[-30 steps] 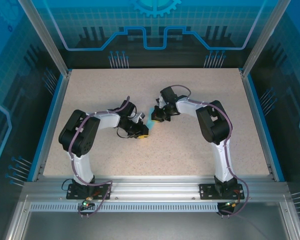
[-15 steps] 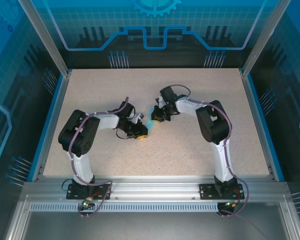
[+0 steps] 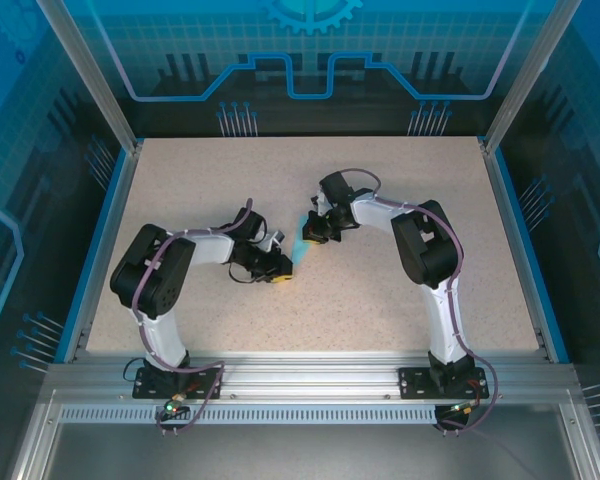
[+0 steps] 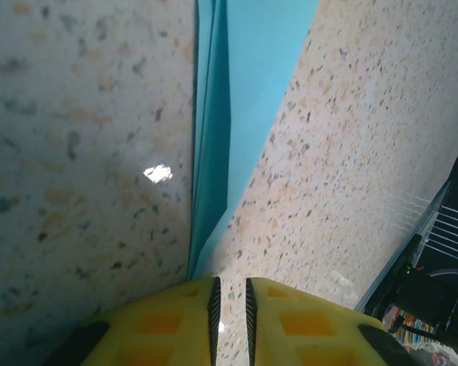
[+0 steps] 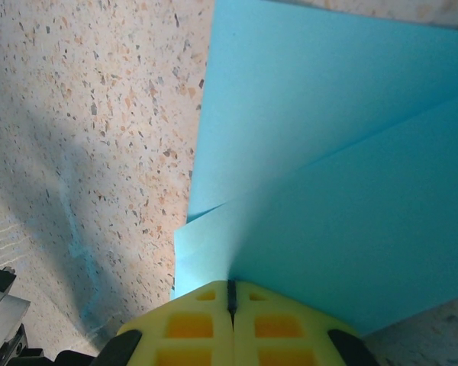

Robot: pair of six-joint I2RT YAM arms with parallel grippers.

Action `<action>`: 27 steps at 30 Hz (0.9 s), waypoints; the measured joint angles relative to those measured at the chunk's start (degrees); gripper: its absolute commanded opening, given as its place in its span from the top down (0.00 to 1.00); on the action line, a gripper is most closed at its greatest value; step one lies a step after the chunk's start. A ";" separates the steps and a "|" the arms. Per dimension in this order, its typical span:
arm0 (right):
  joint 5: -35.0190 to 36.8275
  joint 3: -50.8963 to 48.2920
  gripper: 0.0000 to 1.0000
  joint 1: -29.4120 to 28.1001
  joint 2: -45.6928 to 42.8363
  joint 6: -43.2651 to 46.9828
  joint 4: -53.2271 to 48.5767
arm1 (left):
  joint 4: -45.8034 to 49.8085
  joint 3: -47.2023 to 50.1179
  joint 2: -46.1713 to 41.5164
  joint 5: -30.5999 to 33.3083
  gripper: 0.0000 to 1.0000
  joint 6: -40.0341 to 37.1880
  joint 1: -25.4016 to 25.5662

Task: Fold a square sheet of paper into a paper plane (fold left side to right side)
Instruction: Fold the wing for the fifth time at the center of the table.

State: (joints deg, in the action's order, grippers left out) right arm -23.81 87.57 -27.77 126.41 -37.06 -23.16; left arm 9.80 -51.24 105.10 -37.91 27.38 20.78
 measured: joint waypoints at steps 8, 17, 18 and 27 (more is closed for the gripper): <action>0.00 0.20 0.96 0.00 0.11 0.04 -0.26 | 3.96 -6.14 -0.57 0.15 0.81 0.22 0.00; 0.00 0.26 0.96 0.00 0.15 0.04 -0.37 | 4.09 -12.24 5.40 0.15 0.81 -0.31 0.02; -0.02 0.26 0.95 0.00 0.15 0.04 -0.37 | 4.33 -12.24 6.21 0.15 0.81 -0.35 0.02; 0.00 0.31 0.95 0.00 0.15 0.09 -0.44 | 5.64 -12.15 7.76 1.29 0.81 -1.36 0.17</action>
State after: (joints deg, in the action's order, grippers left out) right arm -23.81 87.88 -27.77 126.56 -36.97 -23.59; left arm 15.44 -63.40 112.86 -36.62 26.02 20.95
